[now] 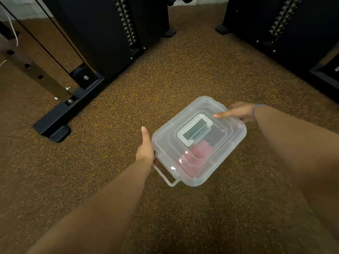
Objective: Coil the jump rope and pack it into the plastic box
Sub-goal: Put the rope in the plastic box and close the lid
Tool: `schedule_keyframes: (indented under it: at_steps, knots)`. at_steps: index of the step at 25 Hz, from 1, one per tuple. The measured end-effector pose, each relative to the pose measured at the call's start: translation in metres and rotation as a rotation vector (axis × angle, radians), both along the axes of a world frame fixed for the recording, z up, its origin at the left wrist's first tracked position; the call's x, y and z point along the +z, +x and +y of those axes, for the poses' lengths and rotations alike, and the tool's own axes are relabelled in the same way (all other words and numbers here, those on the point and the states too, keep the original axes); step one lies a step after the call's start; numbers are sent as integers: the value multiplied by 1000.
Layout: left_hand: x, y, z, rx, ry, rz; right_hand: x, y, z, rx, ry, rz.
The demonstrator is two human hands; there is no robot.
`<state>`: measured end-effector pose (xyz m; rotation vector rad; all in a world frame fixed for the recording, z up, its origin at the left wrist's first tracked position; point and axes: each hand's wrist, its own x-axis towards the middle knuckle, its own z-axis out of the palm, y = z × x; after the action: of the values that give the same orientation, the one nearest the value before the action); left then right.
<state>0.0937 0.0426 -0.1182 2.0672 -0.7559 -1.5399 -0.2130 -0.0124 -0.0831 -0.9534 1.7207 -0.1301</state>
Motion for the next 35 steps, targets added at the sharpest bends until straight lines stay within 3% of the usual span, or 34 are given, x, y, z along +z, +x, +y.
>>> schedule_keyframes:
  at_steps: [6,9,13,19,23,27,35]
  knots:
    - [22,-53,-70,-174,-143,147,-8,-67,25,-358,18,-92]
    - [28,-85,-95,-308,-202,44,-2,-77,33,-454,-4,-111]
    - [25,-106,-118,-378,-225,-1,-2,-84,32,-473,14,-72]
    - [20,-106,-123,-393,-226,-129,-2,-80,17,-284,-61,307]
    - [7,-95,-110,-362,-249,-103,-29,-73,24,-474,-228,211]
    - [-3,-101,-88,-127,-110,-227,-45,-63,38,-530,-373,280]
    - [-7,-100,-90,-339,-310,-382,-47,-40,42,-553,-383,409]
